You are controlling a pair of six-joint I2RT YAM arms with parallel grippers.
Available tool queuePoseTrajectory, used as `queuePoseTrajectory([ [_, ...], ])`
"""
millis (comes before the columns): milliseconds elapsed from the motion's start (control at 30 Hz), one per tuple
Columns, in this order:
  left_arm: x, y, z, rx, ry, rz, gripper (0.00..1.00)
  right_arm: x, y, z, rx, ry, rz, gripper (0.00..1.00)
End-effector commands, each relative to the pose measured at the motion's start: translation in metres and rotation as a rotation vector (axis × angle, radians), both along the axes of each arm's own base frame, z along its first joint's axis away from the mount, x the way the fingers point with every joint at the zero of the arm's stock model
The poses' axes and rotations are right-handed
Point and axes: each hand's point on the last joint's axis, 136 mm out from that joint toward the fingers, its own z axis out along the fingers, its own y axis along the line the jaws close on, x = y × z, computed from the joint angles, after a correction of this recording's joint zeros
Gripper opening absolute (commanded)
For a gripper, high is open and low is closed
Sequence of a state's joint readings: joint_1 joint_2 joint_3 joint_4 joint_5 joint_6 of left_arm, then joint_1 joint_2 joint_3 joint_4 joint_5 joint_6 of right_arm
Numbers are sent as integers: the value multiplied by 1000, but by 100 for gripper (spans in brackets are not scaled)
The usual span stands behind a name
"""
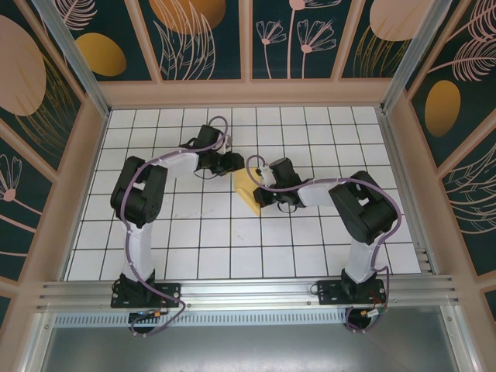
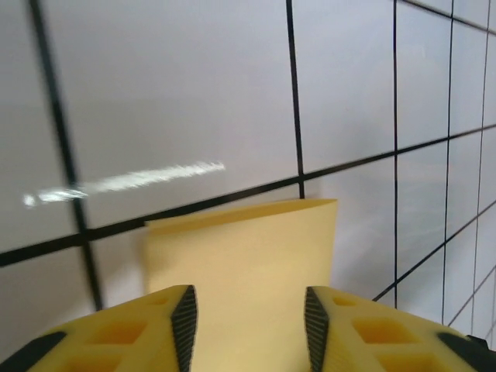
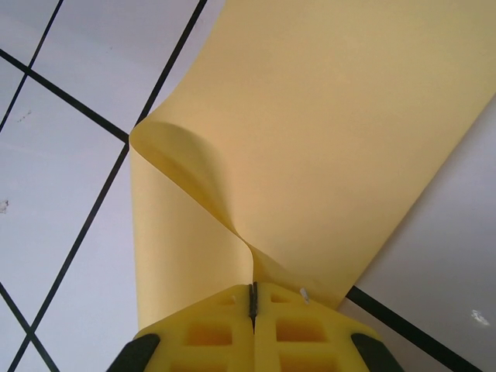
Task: Fold a paper plane with a square sheet of paper (fold left side to right side)
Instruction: Third fold the triangle at the center of the table.
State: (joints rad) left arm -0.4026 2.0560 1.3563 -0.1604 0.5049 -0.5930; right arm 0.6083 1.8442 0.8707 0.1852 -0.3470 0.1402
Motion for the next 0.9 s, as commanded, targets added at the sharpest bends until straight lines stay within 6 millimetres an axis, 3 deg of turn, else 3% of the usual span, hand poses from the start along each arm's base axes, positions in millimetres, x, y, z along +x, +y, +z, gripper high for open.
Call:
queuePoseTrajectory([
  [0,-16,14,28,3,-37,4,34,-23,-17,-42,-97,137,-12,0],
  [167,-63,4,31,-121,-9,-33,28,-24,-17,-42,-97,137,-6,0],
  [300,-86,-20,28,-186,26,-78,27,-24,-18,-43,-102,136,-7,0],
  [467,-89,-34,10,-167,56,-75,27,-24,-18,-44,-107,139,-8,0],
  [867,-89,-26,-26,-83,104,-45,25,-24,-17,-47,-118,144,-4,0],
])
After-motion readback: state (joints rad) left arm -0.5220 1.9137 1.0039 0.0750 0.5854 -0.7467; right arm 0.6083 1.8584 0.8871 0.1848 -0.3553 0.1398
